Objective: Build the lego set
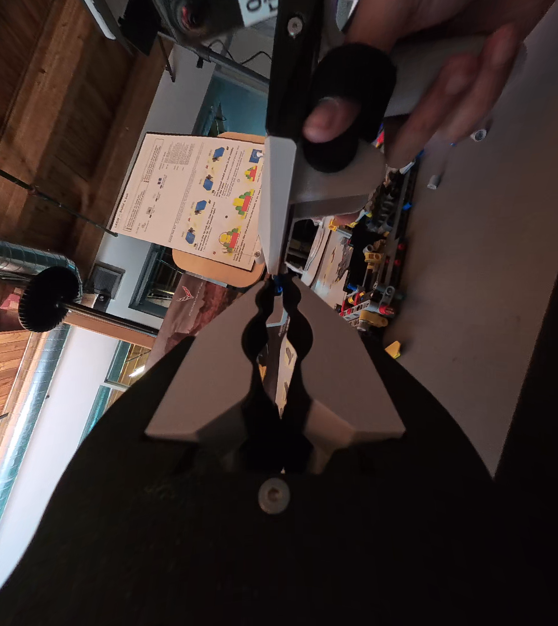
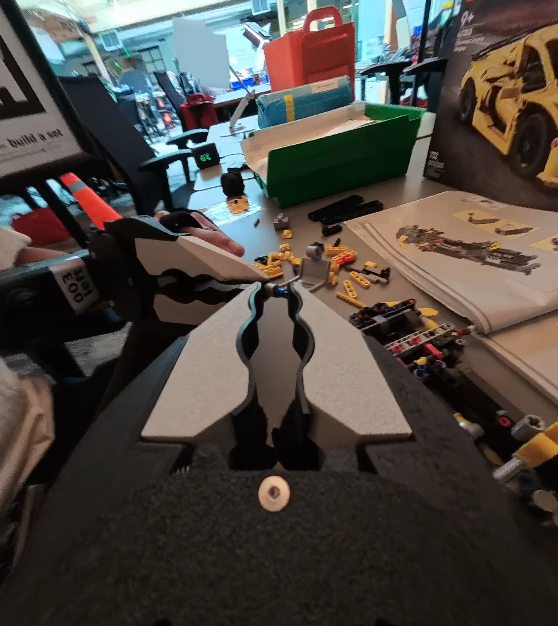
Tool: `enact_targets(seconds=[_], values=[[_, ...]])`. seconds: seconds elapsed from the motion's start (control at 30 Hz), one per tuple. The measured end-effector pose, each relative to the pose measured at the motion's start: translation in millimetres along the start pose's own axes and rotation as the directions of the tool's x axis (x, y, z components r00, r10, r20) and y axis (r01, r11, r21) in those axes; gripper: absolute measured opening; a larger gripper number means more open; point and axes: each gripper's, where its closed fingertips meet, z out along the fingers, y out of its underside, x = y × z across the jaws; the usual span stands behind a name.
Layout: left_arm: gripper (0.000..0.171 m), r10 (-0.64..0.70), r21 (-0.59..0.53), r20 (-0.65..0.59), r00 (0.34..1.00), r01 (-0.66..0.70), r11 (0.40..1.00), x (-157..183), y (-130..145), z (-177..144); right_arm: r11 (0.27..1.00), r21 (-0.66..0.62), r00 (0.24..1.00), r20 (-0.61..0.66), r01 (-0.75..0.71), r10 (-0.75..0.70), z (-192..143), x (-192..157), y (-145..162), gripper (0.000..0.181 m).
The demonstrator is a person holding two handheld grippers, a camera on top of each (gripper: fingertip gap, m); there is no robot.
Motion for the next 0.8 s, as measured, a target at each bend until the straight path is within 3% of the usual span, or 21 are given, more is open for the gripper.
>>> enact_targets(seconds=[0.27, 0.43, 0.57, 0.63, 0.7, 0.8], values=[[0.004, -0.093, 0.077, -0.011, 0.996, 0.094, 0.993, -4, -11, -5, 0.989, 0.047, 0.975, 0.179, -0.139, 0.129, -12, -13, -10, 0.005], [0.006, -0.101, 0.088, -0.018, 0.995, 0.102, 0.991, -2, -12, -5, 0.987, 0.042, 0.967, 0.210, -0.155, 0.143, -14, -15, -10, 0.003], [0.025, -0.353, 0.104, -0.031, 0.935, 0.355, 0.929, -24, -3, -7, 0.979, 0.083, 0.954, 0.253, -0.186, 0.160, -21, -17, -19, 0.003], [0.028, -0.574, 0.116, -0.141, 0.807, 0.589, 0.800, -31, 1, -8, 0.966, 0.110, 0.933, 0.306, -0.232, 0.189, -26, -20, -26, 0.004], [0.030, -0.779, 0.017, -0.382, 0.498, 0.846, 0.533, -23, -1, -8, 0.945, 0.138, 0.878, 0.428, -0.298, 0.215, -34, -33, -36, 0.003], [0.039, -0.797, -0.140, -0.603, 0.026, 0.981, 0.138, -31, -13, -16, 0.938, 0.145, 0.820, 0.539, -0.314, 0.191, -41, -48, -43, 0.003]])
